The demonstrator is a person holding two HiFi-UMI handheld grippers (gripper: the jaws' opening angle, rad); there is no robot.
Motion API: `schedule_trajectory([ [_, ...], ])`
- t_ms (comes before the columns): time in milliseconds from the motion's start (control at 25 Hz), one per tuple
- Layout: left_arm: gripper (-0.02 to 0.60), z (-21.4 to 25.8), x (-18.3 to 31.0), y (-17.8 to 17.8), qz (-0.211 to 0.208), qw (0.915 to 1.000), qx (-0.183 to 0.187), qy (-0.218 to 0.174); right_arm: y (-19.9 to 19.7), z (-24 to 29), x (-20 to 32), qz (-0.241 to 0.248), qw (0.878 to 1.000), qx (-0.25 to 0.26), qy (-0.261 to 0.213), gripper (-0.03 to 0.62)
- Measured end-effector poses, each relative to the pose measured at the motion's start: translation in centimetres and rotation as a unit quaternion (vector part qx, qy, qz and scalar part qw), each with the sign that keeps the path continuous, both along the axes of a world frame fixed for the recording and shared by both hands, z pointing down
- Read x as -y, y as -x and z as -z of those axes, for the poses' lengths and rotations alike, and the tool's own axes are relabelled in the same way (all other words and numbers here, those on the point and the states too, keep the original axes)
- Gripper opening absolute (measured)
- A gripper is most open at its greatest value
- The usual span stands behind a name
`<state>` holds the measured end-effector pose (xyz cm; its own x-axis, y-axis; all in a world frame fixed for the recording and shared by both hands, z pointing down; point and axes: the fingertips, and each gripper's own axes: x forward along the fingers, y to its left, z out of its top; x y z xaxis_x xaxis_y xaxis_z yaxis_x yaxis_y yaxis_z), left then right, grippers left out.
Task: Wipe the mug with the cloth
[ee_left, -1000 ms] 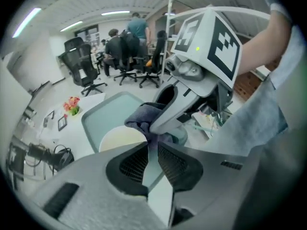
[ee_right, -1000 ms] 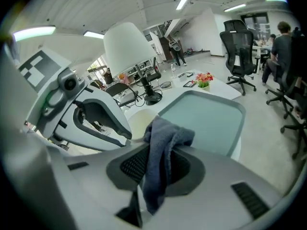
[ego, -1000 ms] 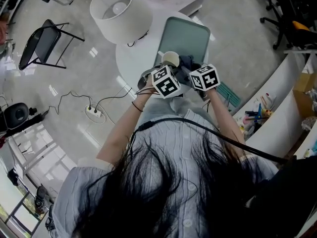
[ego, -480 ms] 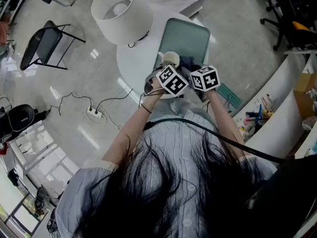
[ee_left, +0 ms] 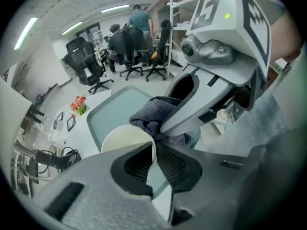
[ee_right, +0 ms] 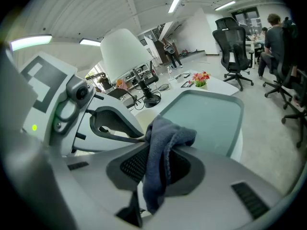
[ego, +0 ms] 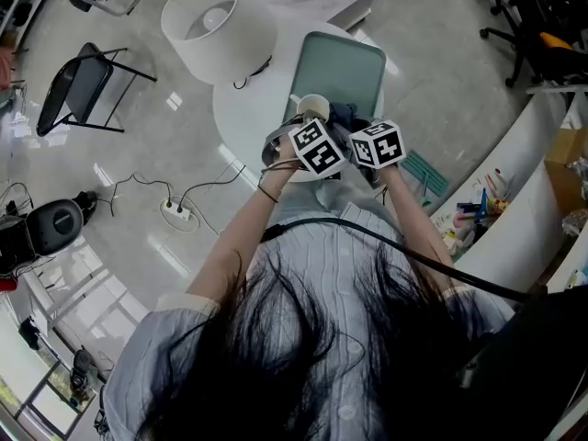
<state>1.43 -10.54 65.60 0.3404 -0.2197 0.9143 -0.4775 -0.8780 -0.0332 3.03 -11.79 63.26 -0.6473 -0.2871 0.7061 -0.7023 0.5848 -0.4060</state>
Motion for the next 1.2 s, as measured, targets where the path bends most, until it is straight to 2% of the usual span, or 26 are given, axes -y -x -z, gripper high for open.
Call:
schedule_trajectory([
  [120,0.04,0.1,-0.5,0.0,-0.048,0.9985,-0.012,0.022,-0.2,-0.1,-0.1,0.005,1.0,-0.002,0.0,0.087],
  [240,0.038,0.2,-1.2,0.3,-0.116,0.9925,-0.011,0.036,-0.5,0.0,-0.1,0.009,1.0,-0.004,-0.001,0.087],
  [480,0.038,0.0,-2.3,0.6,-0.251,0.967,0.006,0.041,-1.2,-0.2,-0.2,0.031,0.999,-0.017,-0.006,0.087],
  [640,0.039,-0.1,-2.8,1.0,-0.339,0.9391,0.032,0.046,-1.4,-0.2,-0.1,0.066,0.997,-0.035,-0.019,0.087],
  [920,0.038,-0.1,-2.9,2.8,-0.466,0.8789,0.086,0.054,-1.1,0.2,1.1,0.147,0.984,-0.075,-0.06,0.087],
  [1040,0.039,-0.1,-2.9,3.3,-0.502,0.8568,0.106,0.054,-0.8,0.5,1.9,0.192,0.972,-0.1,-0.087,0.087],
  [1200,0.04,-0.1,-3.0,3.6,-0.537,0.8341,0.117,0.045,0.1,1.2,2.7,0.271,0.944,-0.14,-0.128,0.087],
])
